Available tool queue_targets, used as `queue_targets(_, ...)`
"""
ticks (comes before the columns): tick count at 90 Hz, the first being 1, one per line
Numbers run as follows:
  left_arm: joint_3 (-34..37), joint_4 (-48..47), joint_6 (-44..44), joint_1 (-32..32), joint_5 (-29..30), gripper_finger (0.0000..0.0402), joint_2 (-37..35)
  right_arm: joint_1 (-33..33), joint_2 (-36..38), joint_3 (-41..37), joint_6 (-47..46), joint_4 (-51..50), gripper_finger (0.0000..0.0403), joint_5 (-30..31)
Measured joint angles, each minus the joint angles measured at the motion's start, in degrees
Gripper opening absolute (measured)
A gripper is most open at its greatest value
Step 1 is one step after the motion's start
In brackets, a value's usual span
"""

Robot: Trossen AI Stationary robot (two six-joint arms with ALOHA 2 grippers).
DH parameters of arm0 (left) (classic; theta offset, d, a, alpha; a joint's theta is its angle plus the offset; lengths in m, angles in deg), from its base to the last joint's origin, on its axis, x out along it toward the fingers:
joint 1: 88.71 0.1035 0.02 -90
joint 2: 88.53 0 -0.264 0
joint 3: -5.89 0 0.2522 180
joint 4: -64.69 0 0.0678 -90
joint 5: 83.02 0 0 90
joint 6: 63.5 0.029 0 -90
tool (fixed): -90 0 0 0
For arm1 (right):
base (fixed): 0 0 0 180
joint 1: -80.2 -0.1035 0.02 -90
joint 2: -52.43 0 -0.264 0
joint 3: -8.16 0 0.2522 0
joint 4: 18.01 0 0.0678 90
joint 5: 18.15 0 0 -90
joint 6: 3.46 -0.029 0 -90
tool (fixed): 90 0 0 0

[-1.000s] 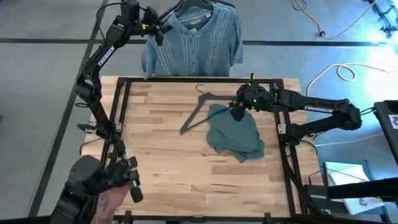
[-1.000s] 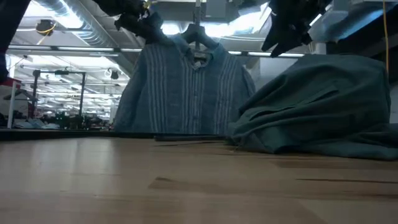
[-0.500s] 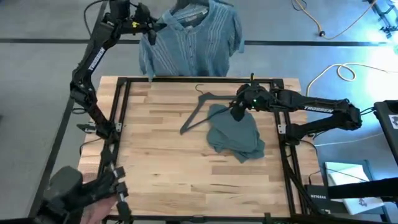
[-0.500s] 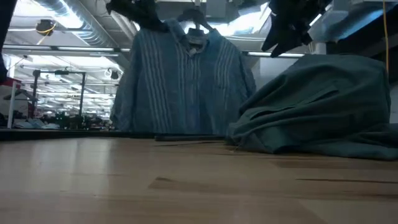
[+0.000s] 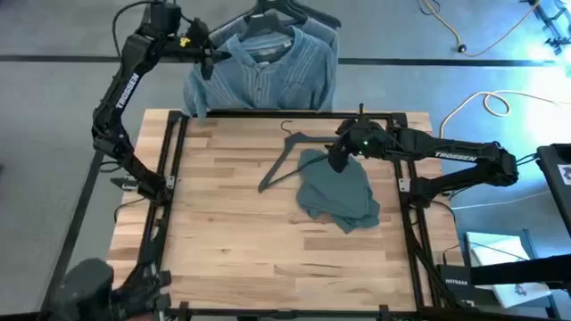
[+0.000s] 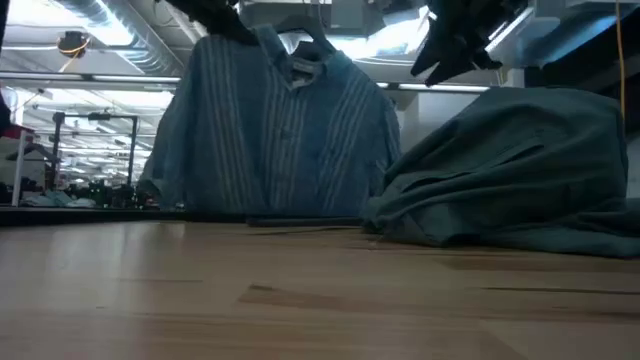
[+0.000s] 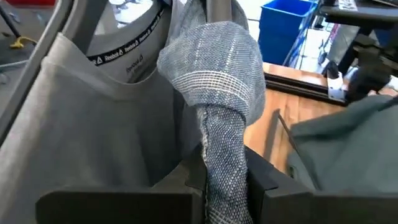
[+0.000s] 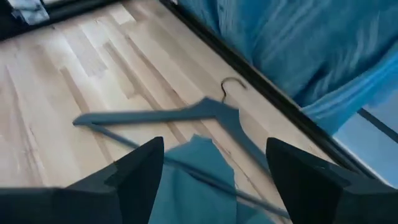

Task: Unhang clothes
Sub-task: Unhang the polo shirt

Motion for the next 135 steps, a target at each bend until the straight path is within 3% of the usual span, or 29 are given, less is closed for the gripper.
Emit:
queue_targets(20,0.1,0.4,2.4,-0.5,2.6,0.0027,-1.3,0.0,-0.9,0.0,3.2,9.7,0.0264,-0.5)
queue_targets(52,0.1,2.7,5.4,-1.7,5.3,0.0027,-0.9,0.0,-3.5,0.0,-0.6,9.7,0.0264,-2.5)
queue_targets(73,0.1,2.7,4.1,-3.2,-4.1,0.0027,-1.1,0.0,-2.7,0.3,0.0,19.2,0.0264,-3.3)
queue_targets(91,0.1,2.8,3.6,-7.1,-5.3,0.0027,-3.3,0.8,-2.8,10.2,4.9,20.1,0.0264,-2.5)
queue_targets(103,0.1,4.6,0.3,-10.6,-5.1,0.0027,-4.9,-0.1,-4.9,22.1,14.4,13.5,0.0264,4.3)
queue_targets(112,0.1,7.1,-3.7,-15.1,0.0,0.0027,-6.5,-2.3,-7.4,29.7,28.7,12.1,0.0264,9.2)
queue_targets(135,0.0,14.4,-3.9,-26.9,7.1,0.0027,-7.7,-2.6,-13.1,42.7,51.9,13.2,0.0264,12.1)
